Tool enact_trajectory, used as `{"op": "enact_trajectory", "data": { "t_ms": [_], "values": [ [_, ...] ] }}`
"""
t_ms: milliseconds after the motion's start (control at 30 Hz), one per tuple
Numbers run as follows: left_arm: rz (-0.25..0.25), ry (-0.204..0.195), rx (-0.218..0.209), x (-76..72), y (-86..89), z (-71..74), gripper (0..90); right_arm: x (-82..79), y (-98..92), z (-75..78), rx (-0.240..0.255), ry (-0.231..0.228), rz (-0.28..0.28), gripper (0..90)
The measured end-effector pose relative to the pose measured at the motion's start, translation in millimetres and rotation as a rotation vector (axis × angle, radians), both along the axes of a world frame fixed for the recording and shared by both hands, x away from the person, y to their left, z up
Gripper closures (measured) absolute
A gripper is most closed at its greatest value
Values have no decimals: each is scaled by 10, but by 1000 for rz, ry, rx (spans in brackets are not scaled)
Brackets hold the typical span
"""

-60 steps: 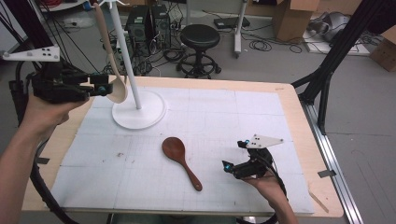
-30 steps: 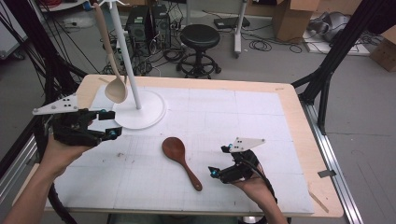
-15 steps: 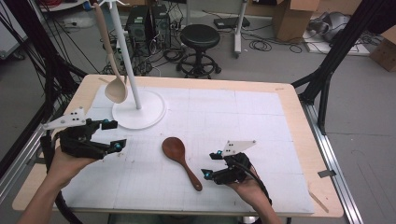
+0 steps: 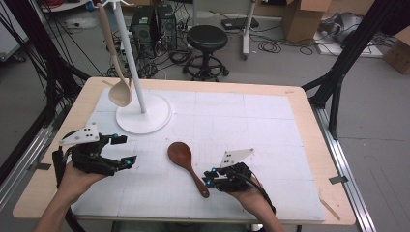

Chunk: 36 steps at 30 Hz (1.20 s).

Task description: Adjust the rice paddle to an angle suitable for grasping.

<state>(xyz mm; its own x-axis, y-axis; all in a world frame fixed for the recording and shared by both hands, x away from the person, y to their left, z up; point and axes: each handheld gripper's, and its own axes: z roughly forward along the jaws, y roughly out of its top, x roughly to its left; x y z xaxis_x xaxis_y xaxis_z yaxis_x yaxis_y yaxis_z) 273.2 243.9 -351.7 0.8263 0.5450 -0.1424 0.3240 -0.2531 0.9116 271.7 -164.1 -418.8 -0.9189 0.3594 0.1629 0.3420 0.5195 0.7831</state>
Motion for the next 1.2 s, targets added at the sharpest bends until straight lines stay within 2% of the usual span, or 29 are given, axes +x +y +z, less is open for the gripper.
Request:
{"op": "enact_trajectory", "data": {
  "t_ms": [200, 500, 667, 800, 867, 967, 1200],
  "values": [
    [5, 5, -14, -24, 8, -70, 167, -21, 87, -57, -14, 20, 50, 898],
    [7, -3, -12, -62, 1, -119, 160, -55, 268, -126, -29, 33, 87, 899],
    [8, -3, -7, -73, -7, -138, 160, -82, 346, -192, -62, 36, 111, 899],
    [6, -5, -8, -79, -19, -145, 159, -97, 367, -239, -98, 39, 115, 898],
    [2, -8, -9, -78, -24, -144, 159, -105, 371, -246, -100, 44, 112, 899],
    [1, -5, -7, -80, -33, -149, 159, -98, 369, -251, -121, 28, 111, 898],
    [-5, -7, -1, -82, -42, -157, 159, -68, 242, -242, -130, 27, 61, 891]
  ]
}}
